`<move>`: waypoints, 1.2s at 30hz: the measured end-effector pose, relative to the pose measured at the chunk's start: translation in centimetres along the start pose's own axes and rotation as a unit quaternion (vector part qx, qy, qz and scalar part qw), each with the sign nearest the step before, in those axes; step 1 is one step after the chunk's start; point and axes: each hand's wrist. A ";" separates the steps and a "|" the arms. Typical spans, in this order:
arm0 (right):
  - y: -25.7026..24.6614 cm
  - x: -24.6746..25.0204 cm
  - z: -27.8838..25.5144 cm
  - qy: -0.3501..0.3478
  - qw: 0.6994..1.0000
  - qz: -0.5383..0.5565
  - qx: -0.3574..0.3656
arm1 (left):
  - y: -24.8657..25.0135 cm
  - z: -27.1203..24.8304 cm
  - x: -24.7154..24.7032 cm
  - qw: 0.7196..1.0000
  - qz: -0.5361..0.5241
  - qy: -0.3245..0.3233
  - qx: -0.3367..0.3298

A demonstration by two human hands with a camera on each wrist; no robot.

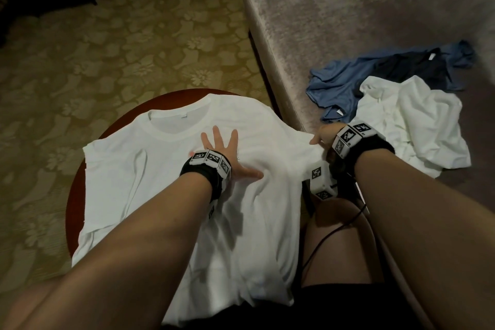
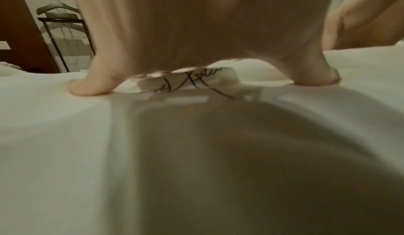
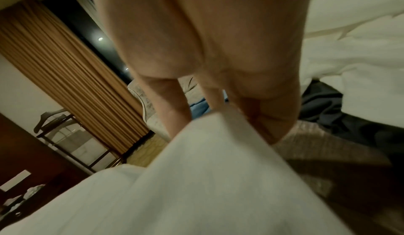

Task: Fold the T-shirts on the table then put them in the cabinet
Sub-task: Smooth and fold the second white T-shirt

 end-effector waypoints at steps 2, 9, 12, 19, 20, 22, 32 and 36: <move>-0.4 0.6 -0.5 0.025 0.999 -0.023 -0.013 | 0.0 0.2 0.1 1.000 -0.001 -0.003 0.001; -6.5 -3.1 -4.7 -0.052 0.947 0.222 0.227 | 0.0 0.7 0.3 1.000 0.010 -0.007 0.005; -8.6 -4.2 -6.1 -0.087 0.941 0.240 0.221 | -0.8 0.7 1.3 0.999 -0.033 0.023 0.009; -6.1 -6.0 -3.9 0.008 0.979 -0.017 0.204 | -2.0 -1.2 2.5 0.971 -0.184 0.148 -0.028; -5.7 -6.5 -3.6 -0.012 0.980 -0.026 0.198 | -1.6 -1.1 2.5 0.972 -0.173 0.149 -0.048; -5.4 -7.4 -3.3 -0.039 0.978 -0.059 0.199 | -0.9 -0.8 2.1 0.986 -0.092 0.108 -0.089; -5.0 -9.9 -0.5 -0.026 0.879 -0.432 0.199 | -1.7 0.5 0.9 0.998 0.003 -0.007 -0.063; -5.1 -10.3 -0.1 -0.022 0.873 -0.451 0.184 | -3.0 -0.8 2.7 0.993 -0.068 0.028 -0.092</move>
Point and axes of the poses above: each hand's wrist, its own z-axis towards the middle knuckle, its own x-axis out of the back of the hand, y = z × x
